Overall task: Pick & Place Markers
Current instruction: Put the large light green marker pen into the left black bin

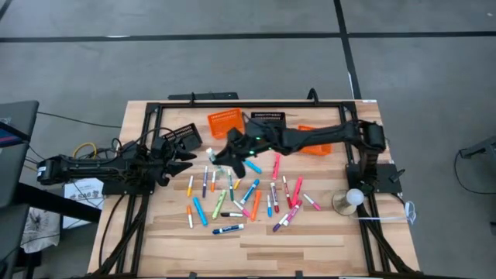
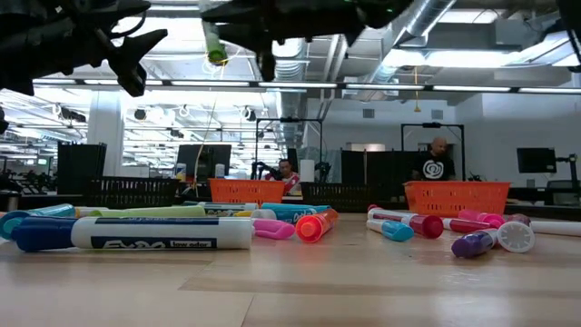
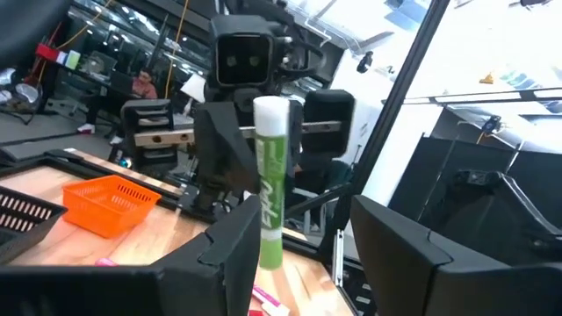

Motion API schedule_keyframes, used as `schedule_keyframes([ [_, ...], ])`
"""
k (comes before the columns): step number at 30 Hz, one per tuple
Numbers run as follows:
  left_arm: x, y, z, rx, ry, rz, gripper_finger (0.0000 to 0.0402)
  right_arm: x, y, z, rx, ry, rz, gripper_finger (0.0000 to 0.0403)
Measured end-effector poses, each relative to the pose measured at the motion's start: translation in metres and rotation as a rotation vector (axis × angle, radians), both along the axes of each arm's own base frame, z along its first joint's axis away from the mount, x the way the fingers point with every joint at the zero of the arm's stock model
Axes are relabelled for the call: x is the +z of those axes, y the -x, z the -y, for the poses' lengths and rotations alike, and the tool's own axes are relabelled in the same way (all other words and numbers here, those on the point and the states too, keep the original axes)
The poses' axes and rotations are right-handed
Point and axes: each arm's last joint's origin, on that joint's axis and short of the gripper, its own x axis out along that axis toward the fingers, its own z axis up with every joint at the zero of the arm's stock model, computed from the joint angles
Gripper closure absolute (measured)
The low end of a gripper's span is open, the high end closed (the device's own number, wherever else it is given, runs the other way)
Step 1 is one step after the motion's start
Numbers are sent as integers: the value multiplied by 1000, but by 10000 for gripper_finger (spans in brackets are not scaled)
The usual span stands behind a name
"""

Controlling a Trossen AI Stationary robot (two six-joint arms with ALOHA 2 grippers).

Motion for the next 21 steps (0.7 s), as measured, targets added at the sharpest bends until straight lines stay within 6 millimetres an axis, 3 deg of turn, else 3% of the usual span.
schedule_keyframes([
  [9, -6, -5, -1, 2, 0, -56, 225, 6, -33, -1, 42, 3, 6, 350],
  [21, -5, -8, -1, 5, -5, -45, 225, 5, -35, 0, 20, -10, -4, 350],
])
